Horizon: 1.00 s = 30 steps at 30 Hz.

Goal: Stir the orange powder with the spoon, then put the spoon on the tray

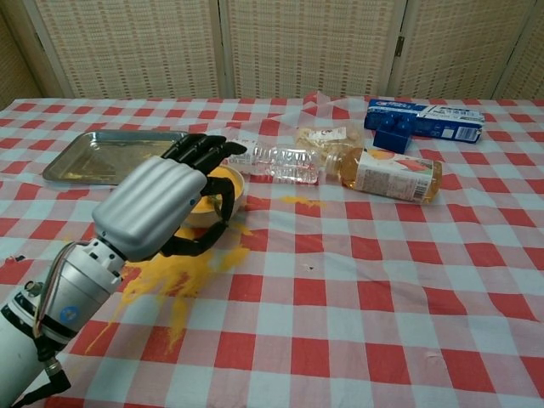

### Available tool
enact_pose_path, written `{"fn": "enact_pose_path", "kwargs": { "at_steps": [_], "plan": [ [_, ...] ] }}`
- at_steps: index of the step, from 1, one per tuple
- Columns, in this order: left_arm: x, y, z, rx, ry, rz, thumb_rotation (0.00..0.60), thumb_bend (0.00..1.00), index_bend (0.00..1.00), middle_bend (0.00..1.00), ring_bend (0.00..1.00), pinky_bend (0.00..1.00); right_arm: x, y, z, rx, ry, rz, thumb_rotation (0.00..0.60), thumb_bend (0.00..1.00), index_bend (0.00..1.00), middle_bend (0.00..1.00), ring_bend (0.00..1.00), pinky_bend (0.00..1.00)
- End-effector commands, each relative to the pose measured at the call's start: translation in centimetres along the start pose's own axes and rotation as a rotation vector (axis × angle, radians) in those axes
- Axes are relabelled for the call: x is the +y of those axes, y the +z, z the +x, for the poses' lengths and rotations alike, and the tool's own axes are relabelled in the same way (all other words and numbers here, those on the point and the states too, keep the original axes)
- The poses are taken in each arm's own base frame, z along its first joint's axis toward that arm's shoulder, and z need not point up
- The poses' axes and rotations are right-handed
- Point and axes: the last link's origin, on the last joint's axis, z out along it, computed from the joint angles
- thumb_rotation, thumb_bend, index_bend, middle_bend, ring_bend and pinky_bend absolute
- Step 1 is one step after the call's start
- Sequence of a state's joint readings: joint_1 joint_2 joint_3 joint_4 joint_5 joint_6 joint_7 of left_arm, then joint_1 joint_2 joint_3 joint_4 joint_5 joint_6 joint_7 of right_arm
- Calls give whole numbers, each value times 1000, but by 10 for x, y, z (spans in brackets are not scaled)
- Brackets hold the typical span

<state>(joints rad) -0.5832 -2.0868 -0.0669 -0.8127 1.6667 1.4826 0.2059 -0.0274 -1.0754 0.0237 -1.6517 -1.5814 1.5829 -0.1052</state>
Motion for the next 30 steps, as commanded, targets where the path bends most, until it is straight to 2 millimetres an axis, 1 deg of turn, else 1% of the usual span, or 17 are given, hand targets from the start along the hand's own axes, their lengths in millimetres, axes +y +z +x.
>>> {"fn": "enact_pose_path", "kwargs": {
  "at_steps": [1,8,11,15,21,24,30],
  "plan": [
    [0,1,2,27,-19,5,600,461,634,123,0,46,0,0,0,0,0,-1,600,134,0,0,0,0],
    [-2,6,10,110,-94,27,600,595,788,226,4,46,0,1,-1,-5,-3,-2,600,135,0,0,0,0],
    [-6,10,13,128,-167,57,600,639,828,263,19,42,0,1,-1,-4,-3,-2,600,135,0,0,0,0],
    [-16,17,18,133,-277,100,600,649,844,293,28,30,0,0,0,-3,-4,-3,600,135,0,0,0,0],
    [-29,22,28,114,-517,167,600,661,855,316,29,16,0,1,-2,-5,-8,-5,600,135,0,0,0,0],
    [-34,24,39,101,-609,190,600,669,857,318,29,14,0,1,-3,-10,-10,-7,600,135,0,0,0,0],
    [-44,31,64,86,-734,224,600,672,859,323,28,12,0,3,-4,-14,-15,-12,600,135,0,0,0,0]
  ]
}}
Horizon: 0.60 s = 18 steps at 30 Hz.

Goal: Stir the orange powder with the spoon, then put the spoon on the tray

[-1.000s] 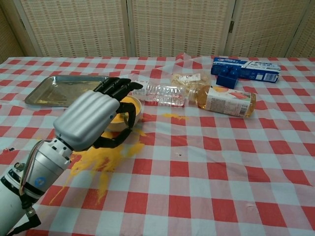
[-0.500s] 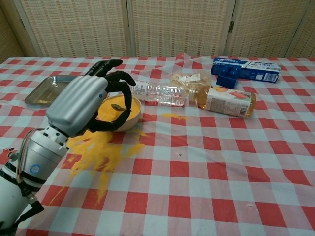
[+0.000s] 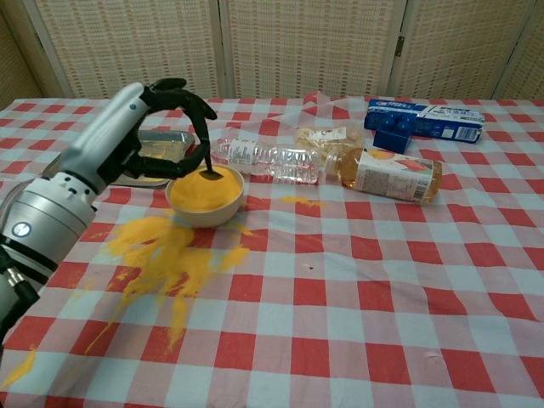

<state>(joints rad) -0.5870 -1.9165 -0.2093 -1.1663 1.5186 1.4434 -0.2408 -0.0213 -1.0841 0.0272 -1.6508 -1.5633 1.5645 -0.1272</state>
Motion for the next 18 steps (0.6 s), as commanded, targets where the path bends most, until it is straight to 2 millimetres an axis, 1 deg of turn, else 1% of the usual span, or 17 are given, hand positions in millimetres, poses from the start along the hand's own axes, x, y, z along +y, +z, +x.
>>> {"fn": "enact_pose_path", "kwargs": {
  "at_steps": [1,4,8,18],
  "plan": [
    [0,8,22,-16,-100,60,600,672,860,324,29,12,0,1,-1,-1,-2,-2,600,135,0,0,0,0],
    [0,9,25,-60,-153,107,600,670,860,325,28,9,0,1,-2,-5,-4,-4,600,135,0,0,0,0],
    [-6,11,26,-130,-186,179,600,678,861,323,29,8,-1,2,-2,-7,-7,-4,600,135,0,0,0,0],
    [-14,15,25,-152,-186,230,600,677,862,324,29,8,0,2,-2,-4,-8,-10,600,135,0,0,0,0]
  ]
}}
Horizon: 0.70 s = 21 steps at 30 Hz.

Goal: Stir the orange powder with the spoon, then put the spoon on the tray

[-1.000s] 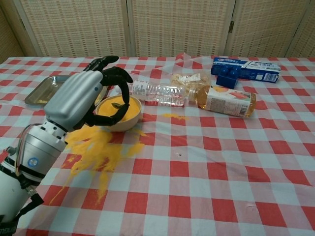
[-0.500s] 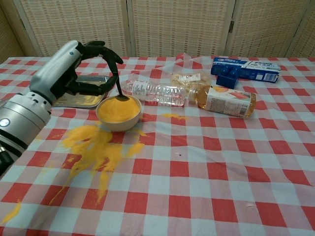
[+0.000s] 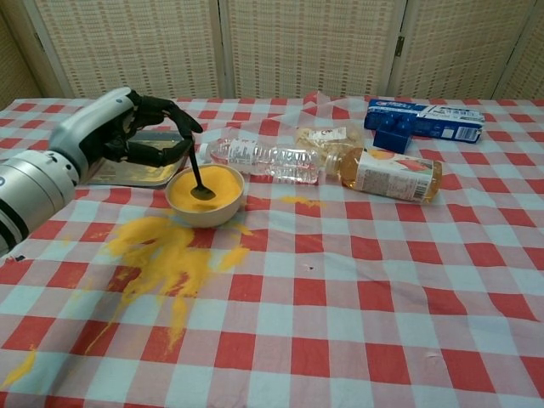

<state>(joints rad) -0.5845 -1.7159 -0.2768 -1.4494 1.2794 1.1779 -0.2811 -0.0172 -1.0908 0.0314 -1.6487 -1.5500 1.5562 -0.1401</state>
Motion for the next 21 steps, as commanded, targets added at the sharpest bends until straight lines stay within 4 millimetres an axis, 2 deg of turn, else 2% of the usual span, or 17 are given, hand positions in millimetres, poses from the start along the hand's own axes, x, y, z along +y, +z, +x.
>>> {"fn": "enact_pose_path", "kwargs": {
  "at_steps": [1,11,21],
  "plan": [
    [-2,2,0,-2,9,8,600,679,862,324,29,8,0,0,0,1,0,-2,600,135,0,0,0,0],
    [-18,16,5,1,54,66,600,680,863,324,29,8,1,2,-1,0,-4,-10,600,135,0,0,0,0],
    [-22,31,14,72,66,39,600,678,864,330,33,8,1,4,-2,-7,-9,-18,600,135,0,0,0,0]
  ]
}}
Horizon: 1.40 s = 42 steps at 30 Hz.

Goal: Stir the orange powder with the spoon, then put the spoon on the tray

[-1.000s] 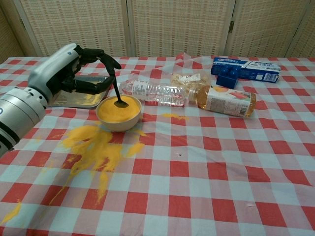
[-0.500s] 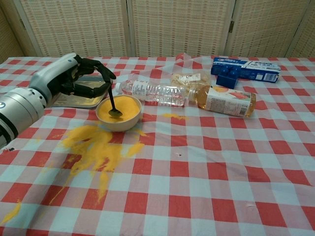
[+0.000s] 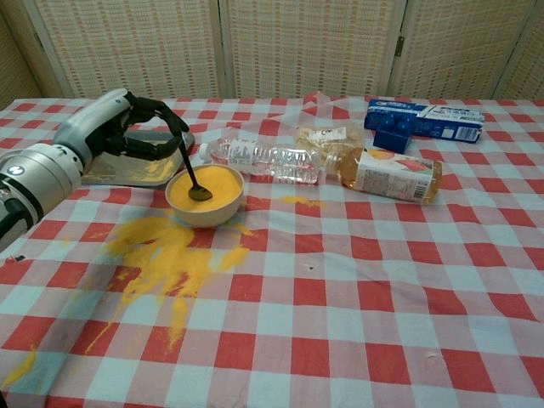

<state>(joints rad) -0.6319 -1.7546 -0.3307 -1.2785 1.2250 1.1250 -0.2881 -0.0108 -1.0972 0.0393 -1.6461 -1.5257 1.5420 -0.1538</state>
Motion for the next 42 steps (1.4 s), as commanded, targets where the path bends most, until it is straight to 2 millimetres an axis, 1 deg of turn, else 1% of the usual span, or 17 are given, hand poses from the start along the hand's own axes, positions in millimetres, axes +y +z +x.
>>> {"fn": "enact_pose_path", "kwargs": {
  "at_steps": [1,7,14,17,20,21,23,29,34,42],
  "plan": [
    [2,4,2,27,-1,-21,600,678,864,330,34,8,0,0,0,-1,0,-1,600,135,0,0,0,0],
    [4,6,6,50,4,-47,600,684,864,332,36,8,0,0,0,0,-1,-2,600,134,0,0,0,0],
    [13,-2,7,47,-15,-84,600,684,864,333,37,8,-1,-1,0,1,-1,3,600,135,0,0,0,0],
    [14,-4,6,43,-19,-85,600,687,864,333,37,8,-1,-1,1,2,-1,3,600,134,0,0,0,0],
    [17,-12,4,15,-42,-83,600,689,864,333,37,8,-1,-3,2,7,3,8,600,135,0,0,0,0],
    [19,-19,1,-11,-56,-80,600,687,864,333,37,8,-2,-4,3,12,6,14,600,135,0,0,0,0],
    [21,-24,1,-25,-55,-73,600,687,864,333,37,8,-2,-6,4,15,8,18,600,135,0,0,0,0],
    [18,-30,1,-59,-54,-28,600,693,864,332,37,8,-3,-6,4,12,10,26,600,135,0,0,0,0],
    [13,-29,3,-67,-43,1,600,692,864,332,37,8,-4,-6,3,8,8,29,600,134,0,0,0,0],
    [-1,-15,5,-65,-35,66,600,693,864,332,37,8,-3,-5,2,9,8,21,600,135,0,0,0,0]
  ]
}}
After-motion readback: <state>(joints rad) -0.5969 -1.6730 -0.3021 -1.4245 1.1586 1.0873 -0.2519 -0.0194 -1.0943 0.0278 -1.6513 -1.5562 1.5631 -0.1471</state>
